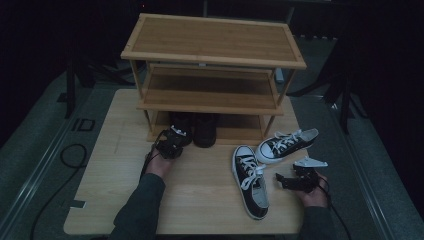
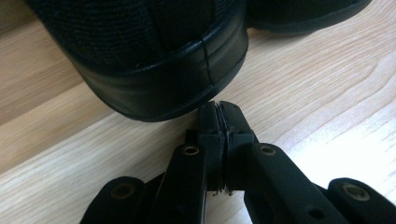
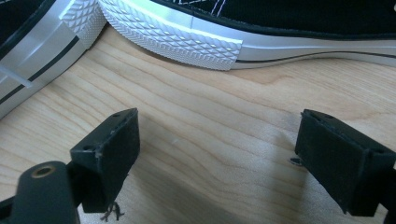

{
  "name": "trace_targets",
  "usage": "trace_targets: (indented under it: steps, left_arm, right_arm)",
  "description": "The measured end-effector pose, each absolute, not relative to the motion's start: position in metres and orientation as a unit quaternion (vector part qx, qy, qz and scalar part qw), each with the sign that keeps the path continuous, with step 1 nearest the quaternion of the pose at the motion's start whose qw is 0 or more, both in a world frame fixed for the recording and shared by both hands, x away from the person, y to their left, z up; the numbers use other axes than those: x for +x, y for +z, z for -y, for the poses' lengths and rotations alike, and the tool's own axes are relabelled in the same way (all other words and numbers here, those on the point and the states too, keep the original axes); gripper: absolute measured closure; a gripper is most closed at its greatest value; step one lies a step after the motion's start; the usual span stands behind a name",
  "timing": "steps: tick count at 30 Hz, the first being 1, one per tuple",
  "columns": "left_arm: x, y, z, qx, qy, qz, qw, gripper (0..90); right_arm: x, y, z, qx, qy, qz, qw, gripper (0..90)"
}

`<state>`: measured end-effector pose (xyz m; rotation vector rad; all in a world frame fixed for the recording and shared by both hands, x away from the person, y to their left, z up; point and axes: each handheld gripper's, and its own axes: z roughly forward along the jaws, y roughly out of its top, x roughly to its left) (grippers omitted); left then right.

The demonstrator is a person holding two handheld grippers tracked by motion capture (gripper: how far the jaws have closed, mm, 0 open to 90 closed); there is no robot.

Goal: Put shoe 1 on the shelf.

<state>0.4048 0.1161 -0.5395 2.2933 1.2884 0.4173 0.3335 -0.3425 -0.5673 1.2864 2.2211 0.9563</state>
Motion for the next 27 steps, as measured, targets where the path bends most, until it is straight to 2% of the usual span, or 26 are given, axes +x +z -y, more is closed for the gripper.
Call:
trace_targets:
  steps: [10,27]
  left_arm:
    - [0.401,-0.538,-0.119,0.83,0.144,-0.473,0.26,85.4]
    - [0.384,-0.543,-0.157,0.81,0.143,-0.492,0.286,68.7]
  right_arm:
    - [0.334,-0.567,0.343,0.46,0.342,-0.795,0.2,13.9]
    - [0.334,-0.567,0.342,0.46,0.342,-0.794,0.2,13.9]
